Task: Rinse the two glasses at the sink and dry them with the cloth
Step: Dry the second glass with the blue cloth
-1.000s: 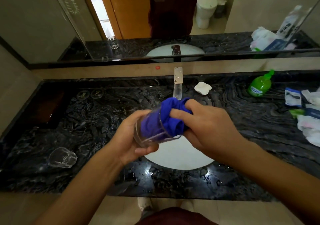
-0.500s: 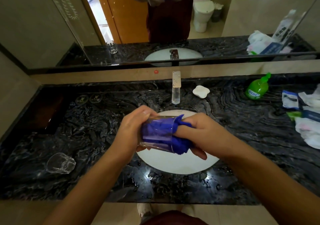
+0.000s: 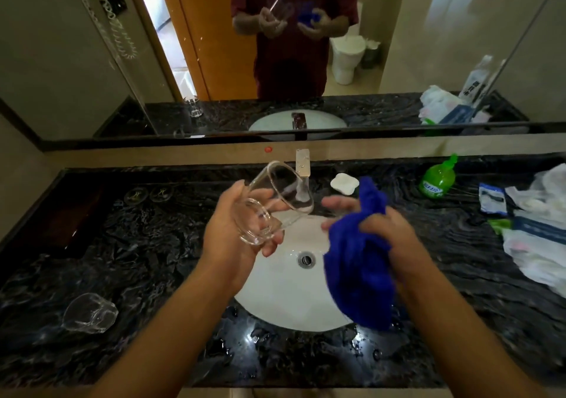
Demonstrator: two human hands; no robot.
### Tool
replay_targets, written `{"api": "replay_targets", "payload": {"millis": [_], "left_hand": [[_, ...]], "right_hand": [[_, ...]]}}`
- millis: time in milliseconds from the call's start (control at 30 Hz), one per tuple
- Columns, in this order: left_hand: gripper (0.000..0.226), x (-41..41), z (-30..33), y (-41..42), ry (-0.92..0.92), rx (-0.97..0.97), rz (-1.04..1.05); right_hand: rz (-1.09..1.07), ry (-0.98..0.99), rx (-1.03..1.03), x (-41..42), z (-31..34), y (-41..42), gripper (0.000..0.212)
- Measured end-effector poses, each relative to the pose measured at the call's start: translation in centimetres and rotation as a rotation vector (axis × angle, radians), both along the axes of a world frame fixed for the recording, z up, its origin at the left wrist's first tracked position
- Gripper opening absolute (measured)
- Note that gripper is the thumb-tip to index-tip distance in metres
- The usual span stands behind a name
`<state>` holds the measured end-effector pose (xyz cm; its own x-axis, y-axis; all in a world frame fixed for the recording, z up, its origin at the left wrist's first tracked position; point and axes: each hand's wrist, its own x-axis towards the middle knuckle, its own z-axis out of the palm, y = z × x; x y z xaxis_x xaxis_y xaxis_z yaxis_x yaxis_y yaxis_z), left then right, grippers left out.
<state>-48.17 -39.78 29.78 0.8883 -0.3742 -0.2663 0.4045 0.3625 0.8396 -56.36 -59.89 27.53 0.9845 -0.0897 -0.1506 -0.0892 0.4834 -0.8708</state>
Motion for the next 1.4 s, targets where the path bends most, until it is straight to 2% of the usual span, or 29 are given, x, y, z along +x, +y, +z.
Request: {"api": "replay_targets", "payload": {"millis": [67,133,233,367,433,533,600,733,800,933,1100,1200,1400], "left_hand": [[0.048,-0.5,-0.2,-0.8,0.009,0.019,0.034],[0.048,-1.1,-0.3,-1.7,0.008,0.046,0.068],[0.045,-2.1,-0.4,-2.9,-0.103,0.17,0.112],[0.051,-3.1,-1.1,-2.9,-0.422,0.411,0.101],[0.05,-3.3,-1.7,-1.7,-0.506,0.434,0.049],[0.047,-3.6,-3.2,1.1,-0.488,0.456,-0.047],[0.044,-4.1,-3.9,3.2,-0.403,0.474,-0.081],[0.073,-5.2,-6.6,8.5,-0.292,0.522,-0.191],[0.078,-5.7,-8.2,11.2,-0.251,0.556,-0.174],[0.072,-5.5,-10.3,15.8,-0.285,0.662,-0.116],[0.08,-4.8,-13.1,20.1,-0.368,0.732,-0.018],[0.084,-4.4,-15.3,23.5,-0.349,0.838,0.057],[0.081,-3.9,-20.5,29.5,-0.341,1.11,0.116]], "right_hand": [[-0.041,0.0,-0.292,-0.3,0.2,0.7,0.044],[-0.036,0.001,-0.462,-0.4,0.5,1.4,0.05],[-0.025,0.01,-0.474,-0.5,1.0,1.8,0.06],[-0.024,0.006,-0.452,-0.7,0.9,1.6,0.061],[0.026,-0.002,-0.45,-1.0,0.5,1.3,0.061],[0.126,0.035,-0.484,-1.0,-0.5,1.6,0.06],[0.225,0.061,-0.532,-0.7,-1.5,2.6,0.054],[0.419,0.09,-0.725,0.8,-2.8,5.8,0.027],[0.466,0.088,-0.791,1.8,-3.4,8.0,0.018],[0.524,0.074,-0.769,3.0,-4.9,12.5,0.013],[0.489,0.121,-0.723,5.3,-6.9,16.8,0.02],[0.439,0.178,-0.656,6.7,-8.1,18.9,0.029],[0.3,0.321,-0.597,8.7,-10.5,21.7,0.025]]}}
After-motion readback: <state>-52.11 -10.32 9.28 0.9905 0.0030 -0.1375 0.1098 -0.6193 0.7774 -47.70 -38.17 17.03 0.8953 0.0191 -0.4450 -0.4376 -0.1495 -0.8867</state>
